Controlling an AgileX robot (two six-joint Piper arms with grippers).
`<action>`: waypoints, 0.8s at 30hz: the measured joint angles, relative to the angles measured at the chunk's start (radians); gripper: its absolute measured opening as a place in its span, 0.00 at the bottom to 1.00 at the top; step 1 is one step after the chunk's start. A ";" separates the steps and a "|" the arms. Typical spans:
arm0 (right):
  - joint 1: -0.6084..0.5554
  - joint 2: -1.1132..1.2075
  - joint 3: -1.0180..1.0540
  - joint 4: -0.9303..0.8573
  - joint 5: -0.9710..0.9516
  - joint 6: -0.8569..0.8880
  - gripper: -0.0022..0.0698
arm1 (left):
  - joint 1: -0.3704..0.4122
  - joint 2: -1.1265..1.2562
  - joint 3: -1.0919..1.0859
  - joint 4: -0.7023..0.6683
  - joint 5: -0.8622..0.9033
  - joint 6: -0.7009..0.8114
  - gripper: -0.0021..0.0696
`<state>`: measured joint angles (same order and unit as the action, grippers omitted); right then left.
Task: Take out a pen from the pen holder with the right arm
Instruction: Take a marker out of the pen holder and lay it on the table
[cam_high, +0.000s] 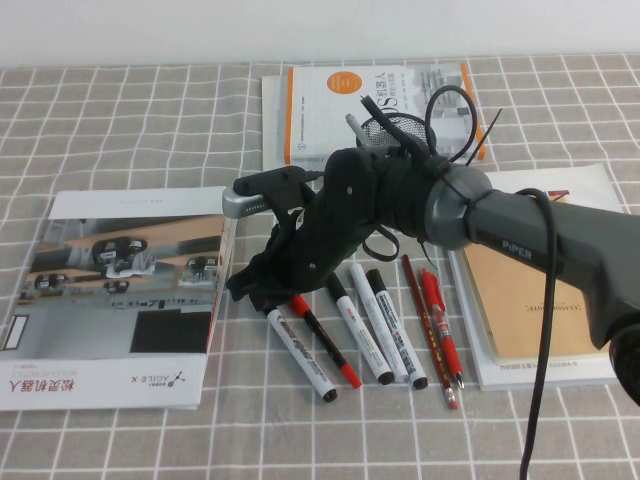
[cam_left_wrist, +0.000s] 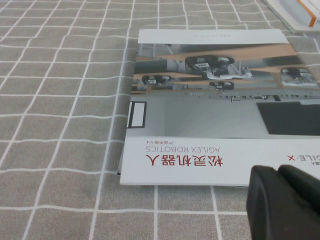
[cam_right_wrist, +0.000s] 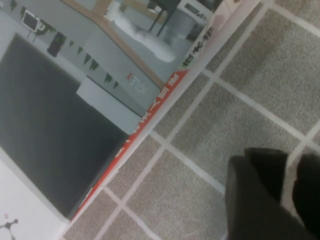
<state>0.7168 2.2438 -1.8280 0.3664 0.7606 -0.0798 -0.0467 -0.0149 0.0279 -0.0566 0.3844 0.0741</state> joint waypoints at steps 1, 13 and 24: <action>0.000 0.000 0.000 0.000 0.000 0.000 0.28 | 0.000 0.000 0.000 0.000 0.000 0.000 0.02; 0.000 -0.078 0.000 -0.085 0.062 0.002 0.30 | 0.000 0.000 0.000 0.000 0.000 0.000 0.02; 0.006 -0.575 0.299 -0.187 0.090 0.008 0.02 | 0.000 0.000 0.000 0.000 0.000 0.000 0.02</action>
<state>0.7229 1.6692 -1.5294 0.1797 0.8504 -0.0718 -0.0467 -0.0149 0.0279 -0.0566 0.3844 0.0741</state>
